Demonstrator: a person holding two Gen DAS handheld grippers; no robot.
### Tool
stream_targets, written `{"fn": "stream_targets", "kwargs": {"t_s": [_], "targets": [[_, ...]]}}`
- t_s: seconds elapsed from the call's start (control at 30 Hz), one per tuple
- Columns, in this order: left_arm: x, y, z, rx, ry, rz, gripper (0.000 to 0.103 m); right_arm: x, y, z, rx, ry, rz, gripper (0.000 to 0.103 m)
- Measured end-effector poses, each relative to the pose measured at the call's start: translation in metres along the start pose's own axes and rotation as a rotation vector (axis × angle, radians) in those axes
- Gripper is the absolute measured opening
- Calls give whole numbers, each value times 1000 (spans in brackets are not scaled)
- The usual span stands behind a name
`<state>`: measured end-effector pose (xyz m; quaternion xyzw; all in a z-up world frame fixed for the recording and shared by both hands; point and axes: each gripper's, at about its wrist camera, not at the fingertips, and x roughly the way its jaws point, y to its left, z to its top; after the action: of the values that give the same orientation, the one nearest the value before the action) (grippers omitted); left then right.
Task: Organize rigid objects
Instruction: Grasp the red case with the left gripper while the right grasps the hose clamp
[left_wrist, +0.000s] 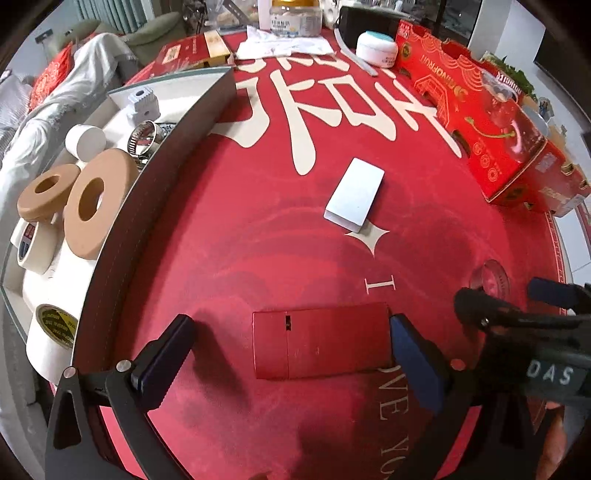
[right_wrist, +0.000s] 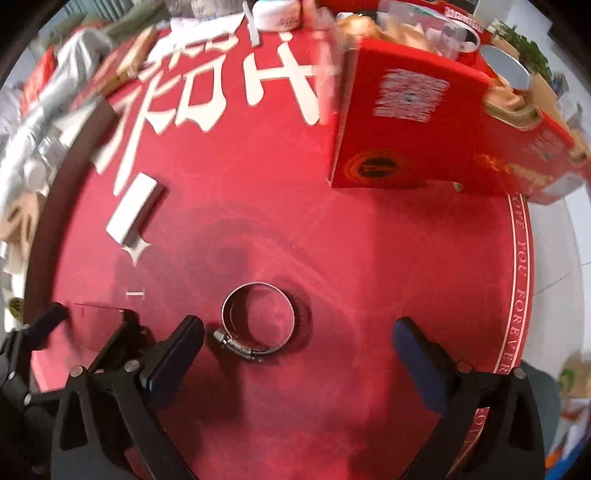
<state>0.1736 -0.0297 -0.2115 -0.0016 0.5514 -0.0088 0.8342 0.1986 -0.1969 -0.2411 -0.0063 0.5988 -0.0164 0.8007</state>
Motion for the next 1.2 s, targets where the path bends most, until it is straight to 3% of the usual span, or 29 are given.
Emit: {"fn": "stream_targets", "kwargs": {"t_s": [0.1,0.63,0.87,0.97,1.03,1.1,1.13,1.17,1.2], "targets": [[-5,7,-12,-6,-7,3,103,1,1,0,-4,2,-14,103],[0,-1,-4,-20,-9,10,103,0,-2,0,-5,-8,-10,103],[1,-1,1,-43,43,20,103,0,-1,3,1,15,-14,103],[2,-2,5,-44,79,16,98,2,-1,8,3,46,-16,102],[-3,-5,5,-25,75,9,88,-1,0,9,0,51,-17,96],[-8,-9,5,-12,63,4,73,-7,1,9,-8,41,-15,71],[-9,-11,5,-4,70,3,72,-11,1,9,-10,29,-15,63],[-10,-11,6,-4,70,1,72,-14,1,9,-10,23,-16,48],[-11,-11,6,-1,75,-2,72,-17,1,9,-8,20,-15,44]]}}
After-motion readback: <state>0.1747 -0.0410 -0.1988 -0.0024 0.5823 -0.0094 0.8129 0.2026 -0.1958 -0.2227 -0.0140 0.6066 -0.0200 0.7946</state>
